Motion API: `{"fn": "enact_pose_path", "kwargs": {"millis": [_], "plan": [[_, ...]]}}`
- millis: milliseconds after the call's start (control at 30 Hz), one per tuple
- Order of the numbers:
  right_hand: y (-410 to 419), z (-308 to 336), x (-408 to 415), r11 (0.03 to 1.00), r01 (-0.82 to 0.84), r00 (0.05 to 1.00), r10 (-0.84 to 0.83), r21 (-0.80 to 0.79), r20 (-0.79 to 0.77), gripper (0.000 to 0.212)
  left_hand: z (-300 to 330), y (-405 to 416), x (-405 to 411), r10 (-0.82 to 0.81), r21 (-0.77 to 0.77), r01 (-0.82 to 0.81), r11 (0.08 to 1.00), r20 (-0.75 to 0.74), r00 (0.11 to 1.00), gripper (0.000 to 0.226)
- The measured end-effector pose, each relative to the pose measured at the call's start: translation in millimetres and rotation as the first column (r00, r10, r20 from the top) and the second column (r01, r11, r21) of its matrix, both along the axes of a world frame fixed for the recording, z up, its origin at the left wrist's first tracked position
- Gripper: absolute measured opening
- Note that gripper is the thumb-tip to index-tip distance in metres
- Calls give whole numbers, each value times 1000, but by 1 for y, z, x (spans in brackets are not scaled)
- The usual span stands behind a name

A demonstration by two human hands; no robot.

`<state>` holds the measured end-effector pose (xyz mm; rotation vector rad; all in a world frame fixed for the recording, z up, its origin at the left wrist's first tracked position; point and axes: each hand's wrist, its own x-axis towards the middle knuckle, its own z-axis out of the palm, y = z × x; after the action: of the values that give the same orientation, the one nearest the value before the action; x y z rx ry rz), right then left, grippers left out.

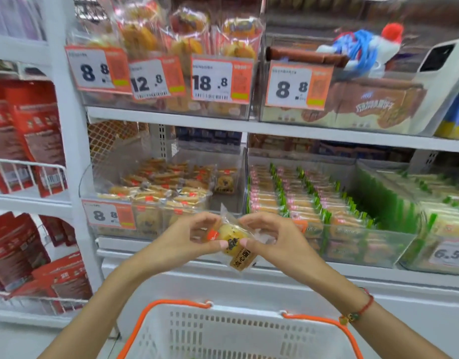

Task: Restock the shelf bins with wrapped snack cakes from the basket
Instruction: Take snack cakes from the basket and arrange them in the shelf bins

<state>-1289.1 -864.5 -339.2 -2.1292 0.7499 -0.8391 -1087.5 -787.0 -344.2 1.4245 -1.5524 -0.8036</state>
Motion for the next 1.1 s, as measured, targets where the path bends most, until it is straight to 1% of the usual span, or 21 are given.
{"fn": "enact_pose_path", "kwargs": {"millis": [67,100,133,200,267,333,400,433,500,567,633,700,800,833,867,900,967,1033,1100], "plan": [[-6,18,8,996,-37,999,39,-77,18,25,23,-5,6,-18,-45,21,999,67,998,29],[-10,26,12,993,-51,998,54,-105,29,24,34,-7,9,3,-76,4,997,82,997,30],[-15,32,15,990,-42,998,47,-134,35,25,42,-10,13,46,-113,-37,993,76,996,30],[-32,38,20,977,44,999,-42,-207,16,36,53,-20,25,187,-196,-180,964,15,982,31],[-50,36,26,951,151,982,-175,-270,-67,53,56,-32,39,329,-242,-329,913,-39,943,33],[-65,29,32,918,164,940,-256,-361,-225,70,54,-49,51,419,-244,-414,877,-37,907,42],[-75,19,41,896,107,894,-277,-431,-353,77,51,-69,59,466,-246,-450,859,8,885,45],[-77,14,44,890,92,881,-282,-446,-380,77,50,-80,60,480,-249,-457,854,38,877,45],[-81,7,47,868,116,872,-322,-483,-368,76,47,-102,60,514,-273,-465,842,147,845,47],[-82,5,47,849,137,872,-348,-510,-345,76,45,-122,59,550,-335,-452,827,313,774,50],[-80,5,48,842,146,874,-356,-519,-331,77,42,-138,59,549,-380,-403,833,466,694,46],[-81,4,49,838,156,871,-366,-522,-327,77,34,-156,64,506,-362,-356,862,568,649,45],[-80,4,50,830,162,863,-381,-534,-331,77,26,-187,71,386,-256,-289,922,606,696,47],[-80,4,50,827,160,862,-383,-540,-333,77,25,-198,71,350,-212,-280,936,627,696,48],[-80,4,50,823,157,864,-382,-545,-329,77,25,-207,70,318,-178,-271,946,670,671,49],[-81,2,50,824,155,865,-380,-546,-327,77,23,-217,67,298,-167,-260,951,720,627,47],[-83,1,50,821,158,868,-381,-548,-319,77,18,-231,60,295,-195,-238,952,797,528,40],[-84,0,50,815,157,868,-383,-557,-316,77,10,-242,56,330,-241,-246,939,836,439,38],[-85,-1,50,812,154,867,-384,-563,-317,77,6,-249,53,350,-260,-265,928,854,386,40]]}}
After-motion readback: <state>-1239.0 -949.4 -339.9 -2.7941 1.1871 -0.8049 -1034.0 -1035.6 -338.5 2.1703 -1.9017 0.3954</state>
